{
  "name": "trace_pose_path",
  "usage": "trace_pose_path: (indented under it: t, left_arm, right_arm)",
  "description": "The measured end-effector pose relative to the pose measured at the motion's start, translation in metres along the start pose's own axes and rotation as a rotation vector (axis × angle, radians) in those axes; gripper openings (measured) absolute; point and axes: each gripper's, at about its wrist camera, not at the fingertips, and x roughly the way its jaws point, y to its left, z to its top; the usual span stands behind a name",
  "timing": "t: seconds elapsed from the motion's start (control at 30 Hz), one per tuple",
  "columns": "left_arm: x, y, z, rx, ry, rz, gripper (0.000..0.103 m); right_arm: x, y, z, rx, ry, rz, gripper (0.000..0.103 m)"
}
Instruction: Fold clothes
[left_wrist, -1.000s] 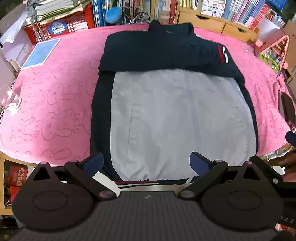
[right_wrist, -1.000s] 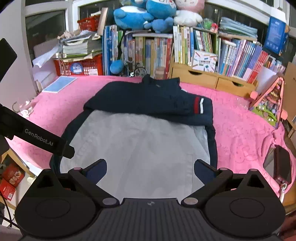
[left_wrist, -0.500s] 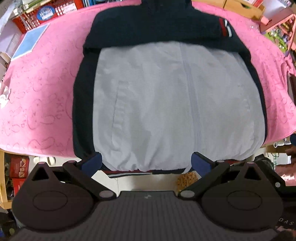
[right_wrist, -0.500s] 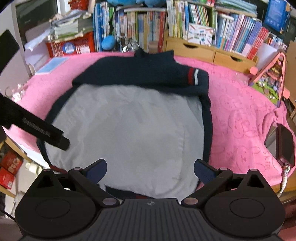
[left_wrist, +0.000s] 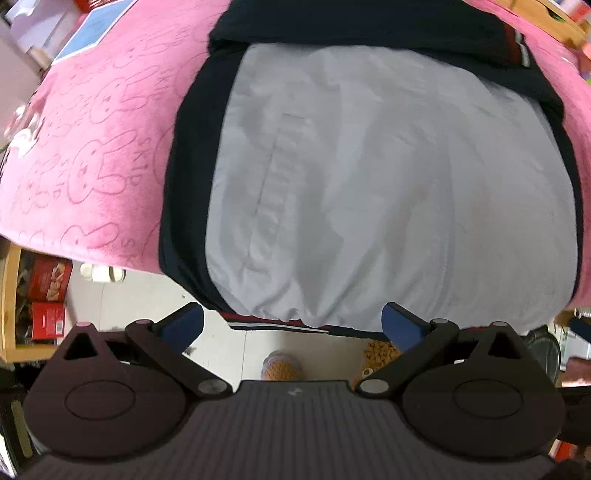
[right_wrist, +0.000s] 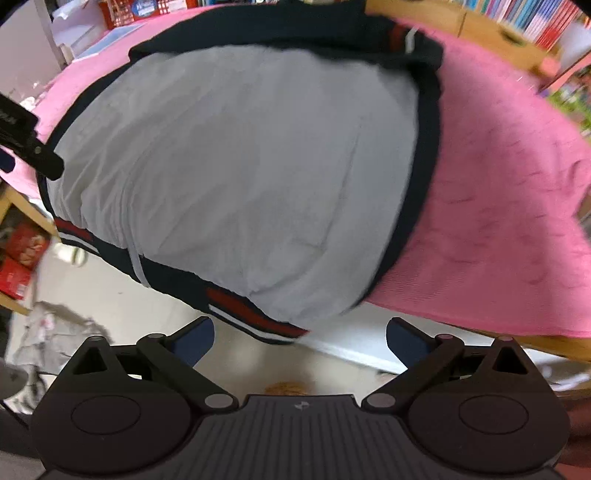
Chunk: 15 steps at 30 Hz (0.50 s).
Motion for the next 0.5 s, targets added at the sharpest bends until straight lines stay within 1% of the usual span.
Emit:
trace_pose_path:
  t: [0.07,0.1,0.17,0.2,0.23,0.3,0.33,0.4,0.47,0.5]
  left_arm:
    - [0.0,0.001,0.001,-0.02,-0.001,0.012,0.103]
    - [0.0,0.001,0.002,-0.027,-0.006,0.02,0.103]
    - [-0.001,0.002,0.003,-0.041,-0.012,0.03,0.103]
    - [-0.002,0.002,0.004,-0.048,-0.014,0.033,0.103]
    - [-0.003,0.003,0.004,-0.055,-0.016,0.037,0.103]
    - [-0.006,0.004,0.005,-0.069,-0.029,0.047,0.103]
    - [-0.007,0.005,0.005,-0.077,-0.037,0.054,0.103]
    - [-0.013,0.008,0.005,-0.095,-0.069,0.069,0.103]
    - [-0.026,0.014,0.005,-0.119,-0.133,0.074,0.103]
    - [-0.034,0.019,0.005,-0.134,-0.174,0.073,0.103]
  right_arm:
    - [0.016,-0.002,0.008,0.003,0.013,0.025,0.1]
    - [0.027,-0.005,0.011,0.016,0.038,0.054,0.1]
    - [0.042,-0.009,0.014,0.028,0.056,0.095,0.099]
    - [0.049,-0.011,0.016,0.038,0.093,0.122,0.085]
    - [0.052,-0.013,0.018,0.055,0.127,0.145,0.054]
    - [0.049,-0.017,0.024,0.084,0.17,0.19,0.035]
    - [0.045,-0.02,0.027,0.093,0.186,0.222,0.023]
    - [0.027,-0.021,0.038,0.079,0.205,0.316,0.021]
    - [-0.001,-0.02,0.052,0.039,0.189,0.425,0.021]
    - [-0.015,-0.02,0.063,0.029,0.159,0.478,0.021]
